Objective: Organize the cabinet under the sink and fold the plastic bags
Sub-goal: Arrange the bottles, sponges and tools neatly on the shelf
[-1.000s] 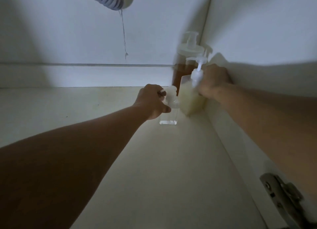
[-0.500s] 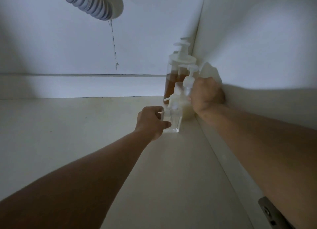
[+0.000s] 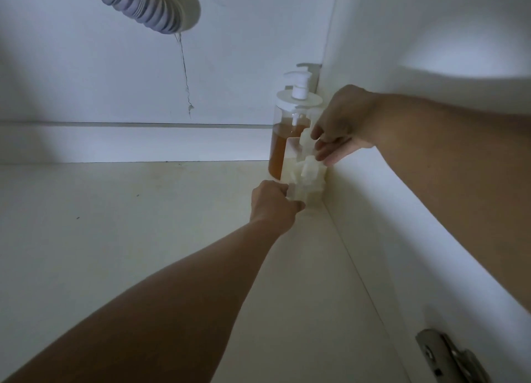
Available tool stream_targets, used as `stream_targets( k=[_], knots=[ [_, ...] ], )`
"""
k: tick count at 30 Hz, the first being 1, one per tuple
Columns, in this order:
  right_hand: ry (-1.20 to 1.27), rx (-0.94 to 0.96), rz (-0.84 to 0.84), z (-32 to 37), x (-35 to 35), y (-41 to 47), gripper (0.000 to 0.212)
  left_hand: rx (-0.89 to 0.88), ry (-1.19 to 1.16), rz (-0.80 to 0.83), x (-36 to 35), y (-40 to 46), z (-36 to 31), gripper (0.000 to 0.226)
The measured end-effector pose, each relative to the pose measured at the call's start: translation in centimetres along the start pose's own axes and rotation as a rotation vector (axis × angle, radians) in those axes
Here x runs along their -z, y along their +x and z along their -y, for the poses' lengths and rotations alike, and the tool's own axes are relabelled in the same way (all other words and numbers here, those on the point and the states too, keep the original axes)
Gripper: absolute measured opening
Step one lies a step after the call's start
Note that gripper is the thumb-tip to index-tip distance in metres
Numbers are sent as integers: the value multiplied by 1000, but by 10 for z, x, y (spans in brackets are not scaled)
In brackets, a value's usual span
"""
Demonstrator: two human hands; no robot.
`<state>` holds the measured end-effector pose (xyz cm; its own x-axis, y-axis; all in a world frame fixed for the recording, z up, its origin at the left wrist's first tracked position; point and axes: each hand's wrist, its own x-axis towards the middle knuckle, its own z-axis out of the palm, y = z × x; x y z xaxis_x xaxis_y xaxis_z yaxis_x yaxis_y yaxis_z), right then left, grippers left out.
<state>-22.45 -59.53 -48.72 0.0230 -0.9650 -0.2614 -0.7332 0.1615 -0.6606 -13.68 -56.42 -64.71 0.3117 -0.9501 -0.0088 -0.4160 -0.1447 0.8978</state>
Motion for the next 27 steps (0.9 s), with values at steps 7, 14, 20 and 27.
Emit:
stream_targets(
  k=[7,14,20,27],
  knots=[
    [-173,89,-79,-7,-1,7,12,103,-43,-100,-26,4,-5,48],
    [-411,173,-171,-13,-6,12,9,131,-58,-68,-31,5,-6,57],
    [-488,196,-188,-14,-8,8,16,151,-5,-34,-27,8,-14,54],
    [-412,273,-184,-16,-5,-3,10,129,36,77,8,-13,-13,72]
  ],
)
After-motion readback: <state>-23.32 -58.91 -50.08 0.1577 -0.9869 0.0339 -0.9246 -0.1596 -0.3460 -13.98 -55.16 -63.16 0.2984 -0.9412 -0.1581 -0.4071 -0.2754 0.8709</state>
